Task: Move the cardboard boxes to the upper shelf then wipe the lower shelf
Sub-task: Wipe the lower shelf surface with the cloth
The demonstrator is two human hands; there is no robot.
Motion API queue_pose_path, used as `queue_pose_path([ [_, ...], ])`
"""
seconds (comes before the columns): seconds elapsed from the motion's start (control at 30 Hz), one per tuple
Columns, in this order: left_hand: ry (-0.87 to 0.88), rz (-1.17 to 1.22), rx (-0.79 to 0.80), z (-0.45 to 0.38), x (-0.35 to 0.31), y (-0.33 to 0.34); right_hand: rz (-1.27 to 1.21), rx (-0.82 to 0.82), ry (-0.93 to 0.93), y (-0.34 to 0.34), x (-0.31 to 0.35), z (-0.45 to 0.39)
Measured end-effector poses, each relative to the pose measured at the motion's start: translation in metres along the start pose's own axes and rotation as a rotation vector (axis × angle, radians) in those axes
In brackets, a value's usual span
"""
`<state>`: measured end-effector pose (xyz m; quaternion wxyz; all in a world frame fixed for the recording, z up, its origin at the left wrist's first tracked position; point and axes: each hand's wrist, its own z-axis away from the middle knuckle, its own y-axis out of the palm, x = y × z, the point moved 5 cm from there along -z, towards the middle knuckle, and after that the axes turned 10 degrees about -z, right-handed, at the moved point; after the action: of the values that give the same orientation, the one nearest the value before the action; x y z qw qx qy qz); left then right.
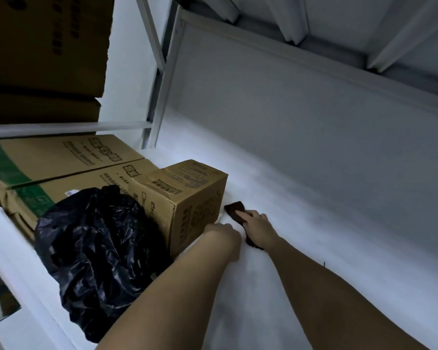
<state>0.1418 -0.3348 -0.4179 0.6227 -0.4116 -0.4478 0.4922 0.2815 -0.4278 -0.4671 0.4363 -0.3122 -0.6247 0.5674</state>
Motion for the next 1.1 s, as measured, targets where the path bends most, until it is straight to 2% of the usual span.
queue_pose_path([
  [0.1,0.037,-0.021,-0.023,-0.001,-0.002,0.002,0.029,-0.076,0.225,-0.004,-0.026,0.016],
  [0.17,0.041,-0.003,-0.046,-0.001,-0.002,0.003,0.066,-0.086,0.373,-0.003,-0.024,0.021],
  [0.23,0.036,0.036,-0.059,-0.004,-0.002,0.005,0.082,-0.078,0.436,-0.002,-0.008,0.017],
  [0.3,0.032,0.069,-0.051,-0.004,-0.002,0.009,0.081,-0.056,0.38,0.001,0.012,0.007],
  [0.43,0.037,0.055,-0.038,-0.003,0.0,0.008,0.108,0.006,0.028,0.005,0.037,0.002],
  [0.5,0.042,0.039,-0.025,-0.001,0.001,0.007,0.142,0.025,-0.039,0.004,0.029,0.007],
  [0.57,0.051,0.017,-0.03,-0.001,-0.001,0.007,0.141,0.024,0.028,0.002,0.01,0.016],
  [0.73,0.073,0.018,-0.11,0.003,-0.008,0.006,0.238,-0.088,0.382,-0.011,-0.04,0.056],
  [0.9,0.083,0.022,-0.128,0.007,-0.012,0.008,0.234,-0.064,0.605,-0.016,-0.056,0.072],
  [1.0,0.096,0.011,-0.13,0.01,-0.011,0.006,0.154,-0.064,0.601,-0.017,-0.038,0.061],
  [1.1,0.12,-0.004,-0.109,0.012,-0.009,0.005,0.07,-0.039,0.476,-0.007,-0.008,0.042],
])
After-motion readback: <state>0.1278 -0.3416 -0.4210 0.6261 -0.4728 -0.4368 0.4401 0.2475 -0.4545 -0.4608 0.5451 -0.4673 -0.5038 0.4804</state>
